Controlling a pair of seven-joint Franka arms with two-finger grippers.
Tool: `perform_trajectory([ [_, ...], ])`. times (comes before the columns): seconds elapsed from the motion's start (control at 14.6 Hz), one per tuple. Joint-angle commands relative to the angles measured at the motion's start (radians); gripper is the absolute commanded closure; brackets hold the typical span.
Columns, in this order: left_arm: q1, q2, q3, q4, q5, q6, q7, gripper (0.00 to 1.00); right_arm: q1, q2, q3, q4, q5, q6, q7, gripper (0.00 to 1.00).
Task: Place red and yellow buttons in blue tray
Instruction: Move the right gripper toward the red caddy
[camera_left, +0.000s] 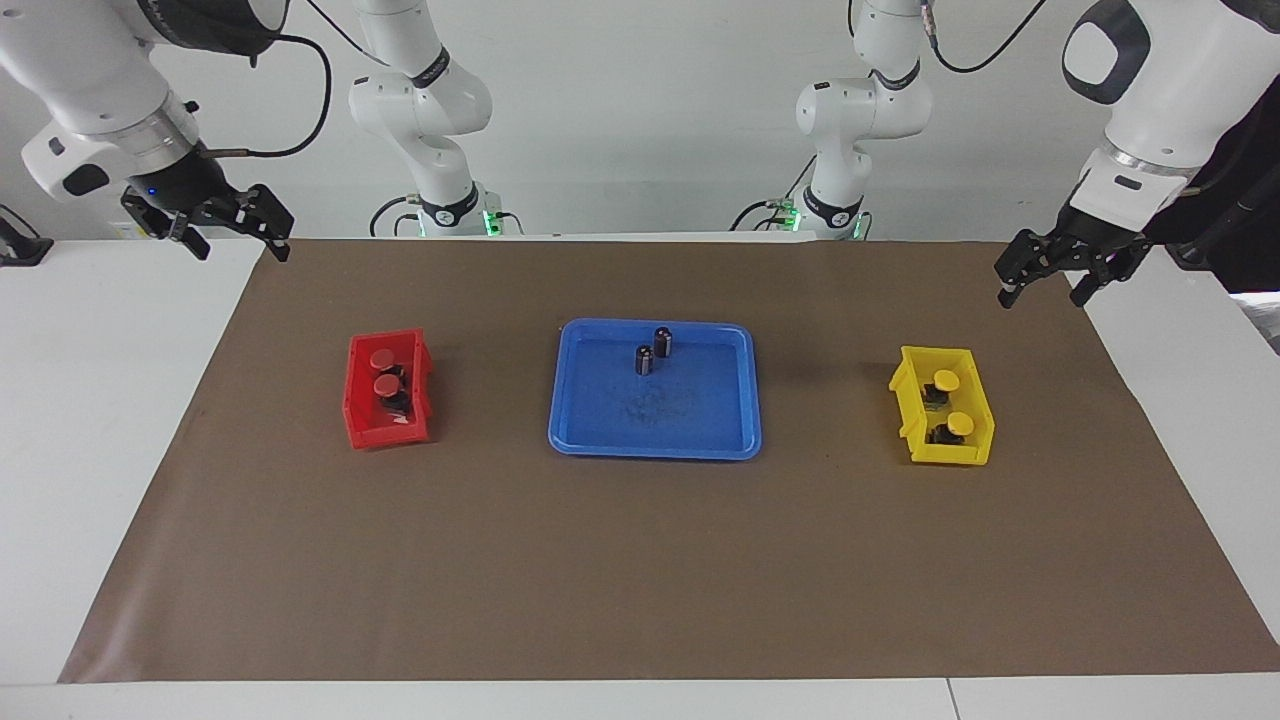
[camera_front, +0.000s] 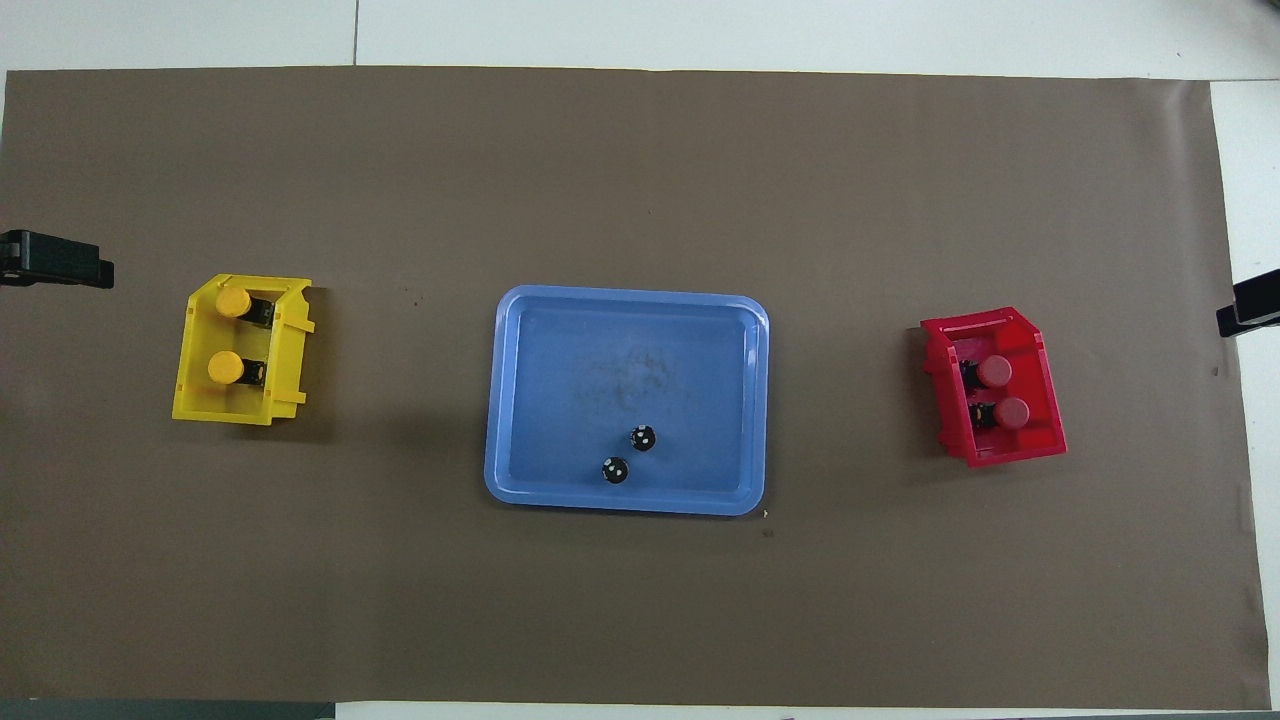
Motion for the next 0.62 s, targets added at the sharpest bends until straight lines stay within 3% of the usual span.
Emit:
perform_trajectory([
  [0.0, 0.004, -0.001, -0.003, -0.005, 0.016, 0.006, 0.009, 0.0, -0.002, -0.018, 0.0, -0.027, 0.013, 0.02, 0.014, 0.0],
  [0.55, 0.006, -0.001, -0.003, -0.005, 0.016, 0.006, 0.009, 0.0, 0.006, -0.035, 0.005, -0.061, 0.011, 0.02, 0.003, 0.0],
])
